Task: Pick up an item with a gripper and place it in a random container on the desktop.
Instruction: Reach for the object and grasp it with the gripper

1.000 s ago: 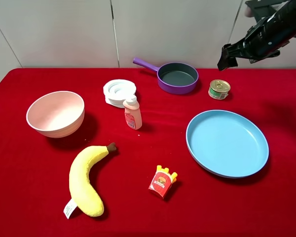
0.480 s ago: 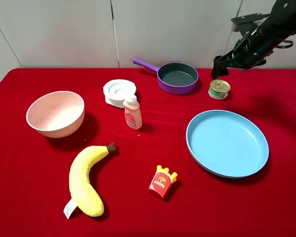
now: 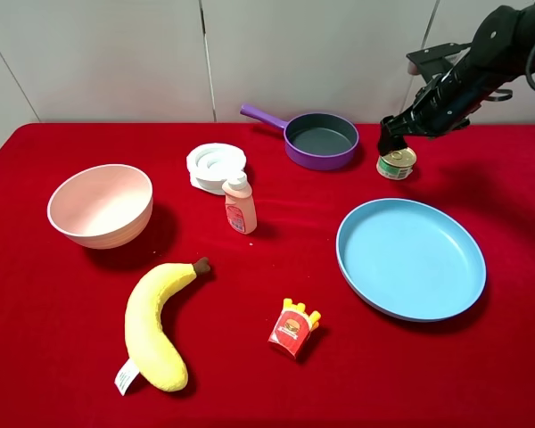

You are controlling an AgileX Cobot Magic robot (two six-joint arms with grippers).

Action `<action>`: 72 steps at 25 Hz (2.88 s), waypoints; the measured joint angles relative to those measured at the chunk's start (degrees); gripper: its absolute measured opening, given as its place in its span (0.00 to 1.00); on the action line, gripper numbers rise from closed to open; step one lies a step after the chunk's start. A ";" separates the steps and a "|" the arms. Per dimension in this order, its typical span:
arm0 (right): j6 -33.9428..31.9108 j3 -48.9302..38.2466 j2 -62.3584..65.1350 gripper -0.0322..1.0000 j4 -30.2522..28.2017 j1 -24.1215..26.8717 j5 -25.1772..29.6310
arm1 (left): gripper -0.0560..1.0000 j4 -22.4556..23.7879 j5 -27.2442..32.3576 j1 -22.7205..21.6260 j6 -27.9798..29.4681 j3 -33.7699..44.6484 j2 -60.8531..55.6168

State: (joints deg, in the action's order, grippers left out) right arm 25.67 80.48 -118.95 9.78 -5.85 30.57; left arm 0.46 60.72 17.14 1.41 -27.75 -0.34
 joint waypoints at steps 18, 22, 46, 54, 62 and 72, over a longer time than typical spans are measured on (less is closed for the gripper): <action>0.51 3.62 -6.70 0.70 0.37 1.68 -0.29 | 0.92 0.05 0.00 0.00 0.00 0.00 0.00; 0.57 3.62 -7.31 0.70 0.49 1.68 -0.28 | 0.92 0.05 0.00 0.00 0.00 0.00 0.00; 4.77 3.62 -9.81 0.70 4.15 1.68 -4.34 | 0.92 0.05 0.00 0.00 0.00 0.00 0.00; 5.60 3.62 -10.01 0.70 6.32 1.68 -5.40 | 0.92 0.05 0.00 0.00 0.00 0.00 0.00; 6.24 3.67 -10.93 0.70 7.60 1.68 -5.92 | 0.92 0.05 0.00 0.00 0.00 0.00 0.00; 6.43 3.67 -10.93 0.50 7.74 1.68 -5.99 | 0.92 0.05 0.00 0.00 0.00 0.00 0.00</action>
State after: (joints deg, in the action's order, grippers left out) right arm 32.10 84.14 -129.88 17.52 -4.17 24.59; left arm 0.51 60.72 17.14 1.41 -27.75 -0.34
